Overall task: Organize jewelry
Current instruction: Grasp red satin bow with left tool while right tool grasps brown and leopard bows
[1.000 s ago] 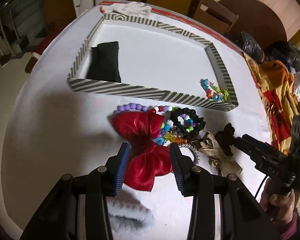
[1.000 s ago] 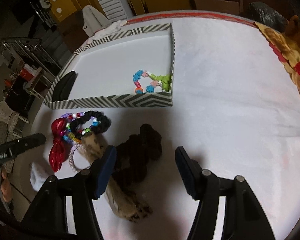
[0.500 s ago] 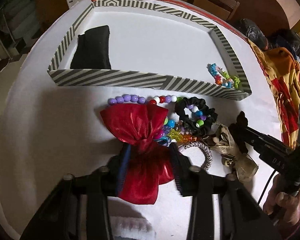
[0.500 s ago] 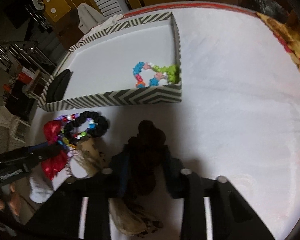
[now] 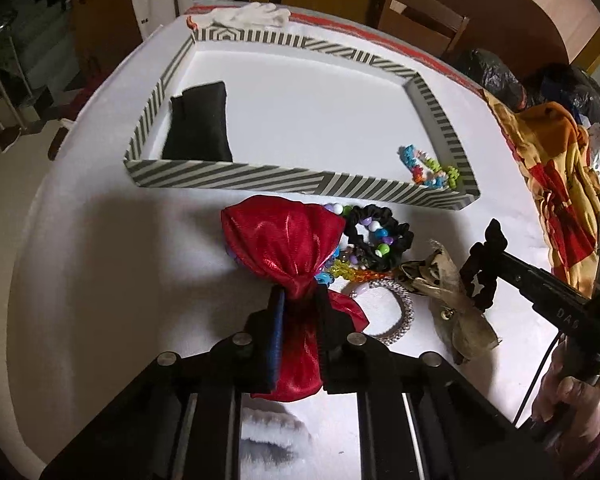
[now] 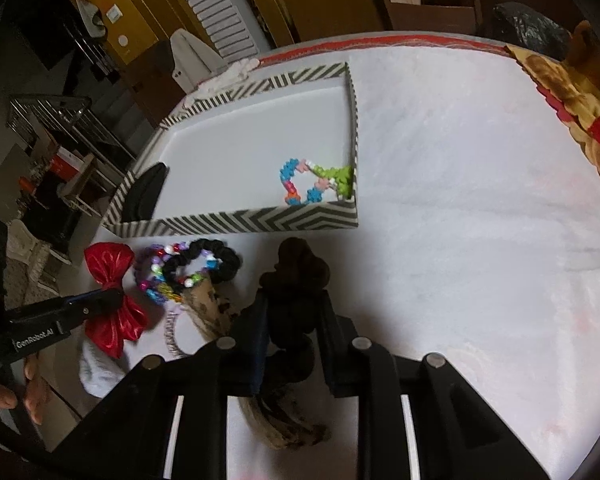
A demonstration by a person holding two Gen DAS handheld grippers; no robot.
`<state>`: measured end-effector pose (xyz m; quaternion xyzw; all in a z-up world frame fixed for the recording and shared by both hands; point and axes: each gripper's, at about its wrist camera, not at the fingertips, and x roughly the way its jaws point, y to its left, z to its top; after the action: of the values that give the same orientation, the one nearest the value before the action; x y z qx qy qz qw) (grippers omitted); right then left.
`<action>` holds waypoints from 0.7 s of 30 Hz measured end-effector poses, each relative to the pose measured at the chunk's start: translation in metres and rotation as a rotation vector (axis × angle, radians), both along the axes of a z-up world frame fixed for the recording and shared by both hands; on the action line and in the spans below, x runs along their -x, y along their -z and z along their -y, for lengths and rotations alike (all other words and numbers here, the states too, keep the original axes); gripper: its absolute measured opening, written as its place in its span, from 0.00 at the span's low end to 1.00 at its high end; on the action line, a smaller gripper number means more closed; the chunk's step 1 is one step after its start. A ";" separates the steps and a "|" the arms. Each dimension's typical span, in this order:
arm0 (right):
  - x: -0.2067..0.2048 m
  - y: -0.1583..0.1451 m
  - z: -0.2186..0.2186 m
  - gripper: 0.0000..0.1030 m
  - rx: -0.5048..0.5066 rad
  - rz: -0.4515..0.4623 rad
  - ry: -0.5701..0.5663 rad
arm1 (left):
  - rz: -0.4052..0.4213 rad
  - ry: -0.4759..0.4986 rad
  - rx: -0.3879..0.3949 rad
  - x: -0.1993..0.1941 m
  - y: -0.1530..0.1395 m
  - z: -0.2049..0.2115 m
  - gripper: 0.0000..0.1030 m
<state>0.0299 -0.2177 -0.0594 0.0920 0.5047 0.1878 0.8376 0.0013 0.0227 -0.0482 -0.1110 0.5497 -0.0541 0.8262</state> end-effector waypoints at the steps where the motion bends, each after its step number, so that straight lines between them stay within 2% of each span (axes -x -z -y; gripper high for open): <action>1: 0.002 -0.004 0.002 0.22 -0.022 0.004 -0.001 | 0.008 -0.001 0.000 0.002 -0.003 0.000 0.27; 9: 0.012 -0.028 0.018 0.22 -0.101 0.034 0.003 | 0.047 -0.019 -0.001 0.009 -0.024 0.001 0.27; 17: 0.024 -0.051 0.023 0.22 -0.107 0.083 -0.020 | 0.088 -0.027 -0.010 0.013 -0.042 0.008 0.26; 21: 0.028 -0.062 0.027 0.22 -0.111 0.102 -0.027 | 0.120 -0.025 -0.043 0.012 -0.055 0.016 0.26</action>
<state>0.0022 -0.2448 0.0025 0.1218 0.4515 0.2309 0.8532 -0.0109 0.0071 0.0066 -0.0965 0.4989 -0.0383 0.8604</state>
